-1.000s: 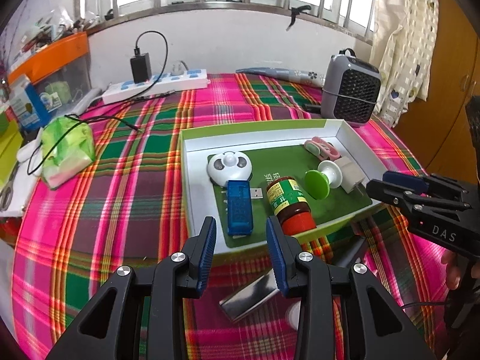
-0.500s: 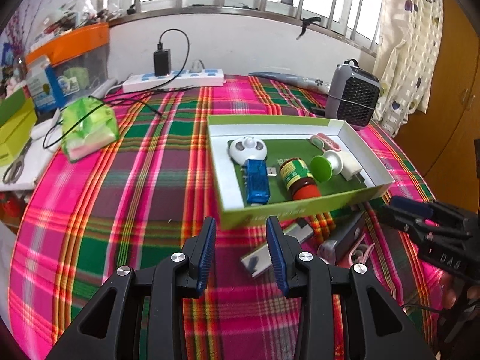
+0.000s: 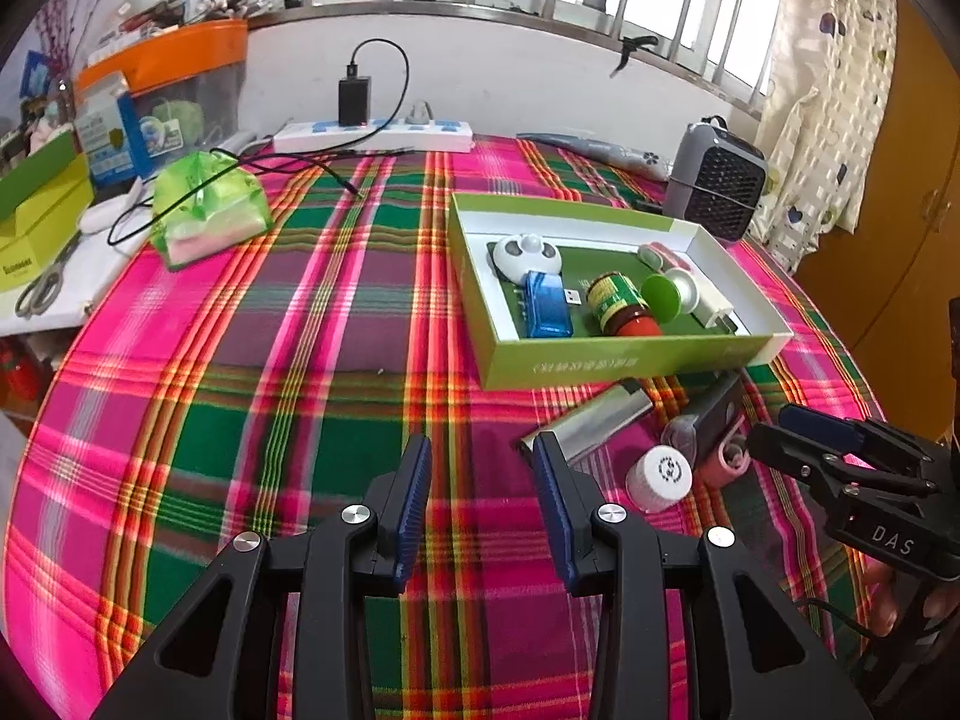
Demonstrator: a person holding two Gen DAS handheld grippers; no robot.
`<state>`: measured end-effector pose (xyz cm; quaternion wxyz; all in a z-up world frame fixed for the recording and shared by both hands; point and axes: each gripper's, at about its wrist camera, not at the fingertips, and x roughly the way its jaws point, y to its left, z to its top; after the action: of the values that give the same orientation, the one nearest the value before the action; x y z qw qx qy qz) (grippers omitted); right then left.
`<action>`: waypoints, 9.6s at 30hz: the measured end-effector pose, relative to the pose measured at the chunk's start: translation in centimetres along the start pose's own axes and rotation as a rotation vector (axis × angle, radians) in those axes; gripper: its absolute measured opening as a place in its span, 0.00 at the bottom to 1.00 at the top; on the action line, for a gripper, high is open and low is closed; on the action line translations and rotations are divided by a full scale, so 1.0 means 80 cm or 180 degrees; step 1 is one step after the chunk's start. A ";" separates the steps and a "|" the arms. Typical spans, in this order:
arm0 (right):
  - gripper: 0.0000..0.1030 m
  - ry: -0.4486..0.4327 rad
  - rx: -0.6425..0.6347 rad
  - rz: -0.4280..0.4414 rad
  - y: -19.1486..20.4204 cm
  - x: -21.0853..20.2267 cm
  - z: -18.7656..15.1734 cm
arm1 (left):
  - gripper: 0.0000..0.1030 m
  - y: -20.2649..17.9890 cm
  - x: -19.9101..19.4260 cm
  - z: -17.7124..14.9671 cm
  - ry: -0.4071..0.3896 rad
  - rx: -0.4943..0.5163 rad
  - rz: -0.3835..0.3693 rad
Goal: Organize rigid objects
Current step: 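Withdraw both tools from the tray toward the remaining items, then move the left tool to the white round container while the right tool approaches the pink clip, then grasp the white container with the left tool while the right tool grasps the pink clip, then lift the white container and pink clip and carry both over the tray, then lower the container and clip into the tray and open both tools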
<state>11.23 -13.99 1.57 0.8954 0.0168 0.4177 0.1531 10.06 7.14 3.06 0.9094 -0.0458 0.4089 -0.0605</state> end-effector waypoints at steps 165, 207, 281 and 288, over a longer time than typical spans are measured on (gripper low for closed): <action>0.22 -0.0038 -0.0008 -0.0469 -0.036 -0.002 -0.012 | 0.26 -0.073 0.026 0.005 -0.0027 0.0412 -0.0046; 0.22 -0.0277 -0.0348 -0.0198 -0.041 0.017 0.098 | 0.26 -0.061 0.052 0.099 -0.0300 0.0220 0.0085; 0.24 0.0297 -0.0511 0.0198 -0.034 0.140 0.152 | 0.29 -0.051 0.122 0.112 0.0011 0.0157 0.0190; 0.28 0.0281 -0.0479 0.0201 -0.036 0.138 0.151 | 0.32 -0.053 0.121 0.111 0.0017 0.0164 0.0193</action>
<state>27.80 -12.36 0.76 0.8696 -0.0442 0.4434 0.2127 22.77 1.83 2.39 0.9107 -0.0098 0.4108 -0.0436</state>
